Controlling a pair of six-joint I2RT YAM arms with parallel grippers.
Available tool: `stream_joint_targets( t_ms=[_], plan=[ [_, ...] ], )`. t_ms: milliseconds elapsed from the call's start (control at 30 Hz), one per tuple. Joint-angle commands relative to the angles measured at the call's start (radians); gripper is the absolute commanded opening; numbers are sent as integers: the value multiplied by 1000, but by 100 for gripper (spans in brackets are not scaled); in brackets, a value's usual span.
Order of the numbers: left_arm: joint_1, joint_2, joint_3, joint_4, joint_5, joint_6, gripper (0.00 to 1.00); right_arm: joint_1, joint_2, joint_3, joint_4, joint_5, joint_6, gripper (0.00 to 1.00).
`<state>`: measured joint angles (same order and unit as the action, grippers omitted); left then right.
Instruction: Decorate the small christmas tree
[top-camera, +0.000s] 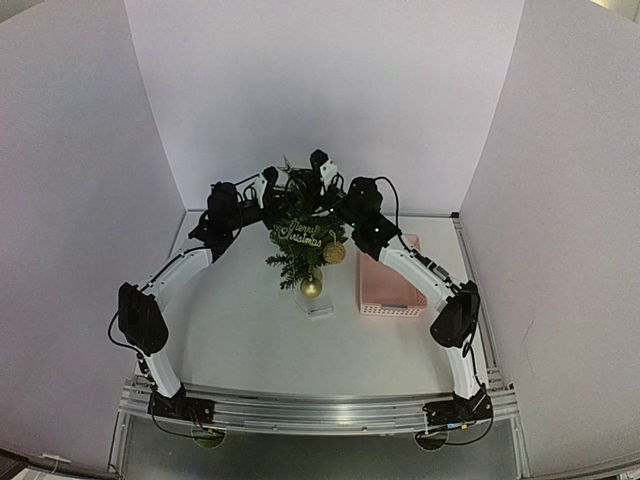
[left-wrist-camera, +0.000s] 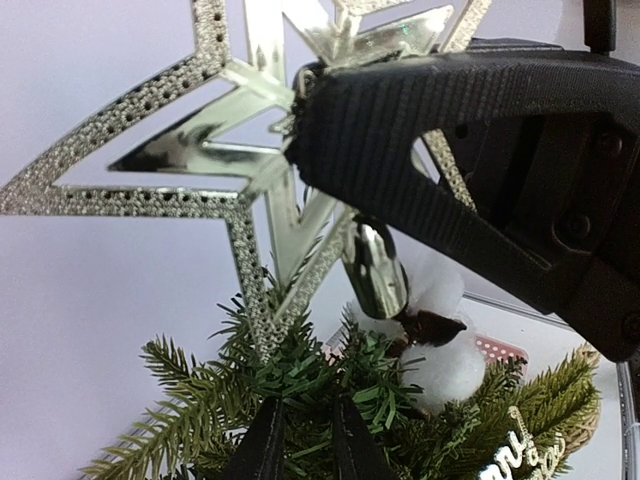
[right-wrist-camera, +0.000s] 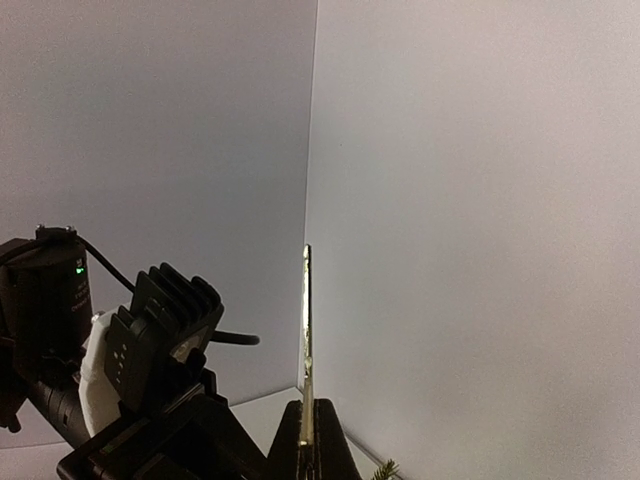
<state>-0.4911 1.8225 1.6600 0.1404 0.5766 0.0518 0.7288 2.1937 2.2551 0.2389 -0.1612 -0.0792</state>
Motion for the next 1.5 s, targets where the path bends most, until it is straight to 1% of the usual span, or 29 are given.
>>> stream_joint_targets(
  t_ms=[0, 367, 767, 933, 1100, 1467],
  plan=[
    [-1, -8, -6, 52, 14, 0, 17, -8, 24, 0, 33, -5, 7, 0],
    [0, -11, -8, 53, 19, 1, 17, -16, 37, -10, 21, -5, 12, 0],
    [3, -9, -8, 57, 19, -1, 17, -16, 11, -26, 18, -11, 7, 0],
    [3, -9, -9, 58, 17, 0, 17, -16, 6, -26, -18, 0, 19, 0],
    [3, -9, -11, 63, 19, 2, 17, -16, 1, -45, -30, -6, 27, 0],
    [3, -14, -17, 66, 19, 5, 17, -16, -73, -130, -36, 16, 27, 0]
  ],
)
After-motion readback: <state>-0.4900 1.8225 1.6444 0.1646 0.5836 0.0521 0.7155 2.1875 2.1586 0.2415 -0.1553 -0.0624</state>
